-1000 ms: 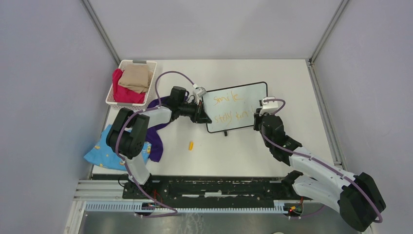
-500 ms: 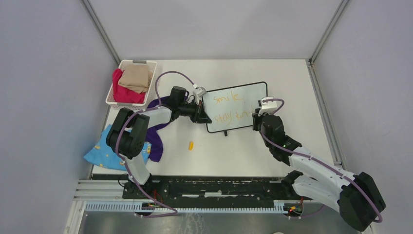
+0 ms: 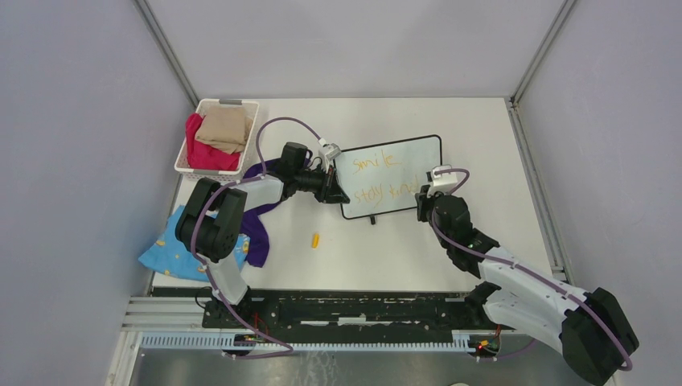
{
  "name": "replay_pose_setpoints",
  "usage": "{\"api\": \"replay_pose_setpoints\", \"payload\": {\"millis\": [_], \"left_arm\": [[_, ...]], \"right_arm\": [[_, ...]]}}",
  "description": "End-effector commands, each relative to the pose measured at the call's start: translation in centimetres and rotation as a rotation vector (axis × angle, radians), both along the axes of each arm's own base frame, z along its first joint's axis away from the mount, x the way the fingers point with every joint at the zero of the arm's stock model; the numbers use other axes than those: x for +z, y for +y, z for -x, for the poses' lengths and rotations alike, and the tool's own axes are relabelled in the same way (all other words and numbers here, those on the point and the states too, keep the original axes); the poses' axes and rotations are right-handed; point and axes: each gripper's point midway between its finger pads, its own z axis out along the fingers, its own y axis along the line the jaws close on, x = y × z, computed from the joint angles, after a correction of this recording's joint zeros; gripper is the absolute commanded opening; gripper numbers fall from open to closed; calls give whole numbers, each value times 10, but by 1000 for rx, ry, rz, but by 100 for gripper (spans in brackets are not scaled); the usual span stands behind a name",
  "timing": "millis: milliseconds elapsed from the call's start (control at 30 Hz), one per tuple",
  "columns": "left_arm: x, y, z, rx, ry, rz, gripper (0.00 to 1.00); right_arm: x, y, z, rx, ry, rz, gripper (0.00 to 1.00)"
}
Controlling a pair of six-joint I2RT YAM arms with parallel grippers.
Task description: Write a sentence on the whiteboard
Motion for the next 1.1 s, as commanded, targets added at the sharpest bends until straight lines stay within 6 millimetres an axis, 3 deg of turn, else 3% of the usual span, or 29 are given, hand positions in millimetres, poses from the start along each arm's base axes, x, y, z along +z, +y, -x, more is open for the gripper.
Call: {"api": "replay_pose_setpoints", "payload": {"millis": [0,600,1067], "left_arm": [[-68,19,33,4,118,-234,2],[-68,18,34,3,119,-236,2],[-69,18,35,0,121,-241,2]], "right_arm": [[-10,-7,3,-19,21,17,0],[-3,-23,2,-95,2,51,0],[26,-22,-11,-121,-50,31,0]]}}
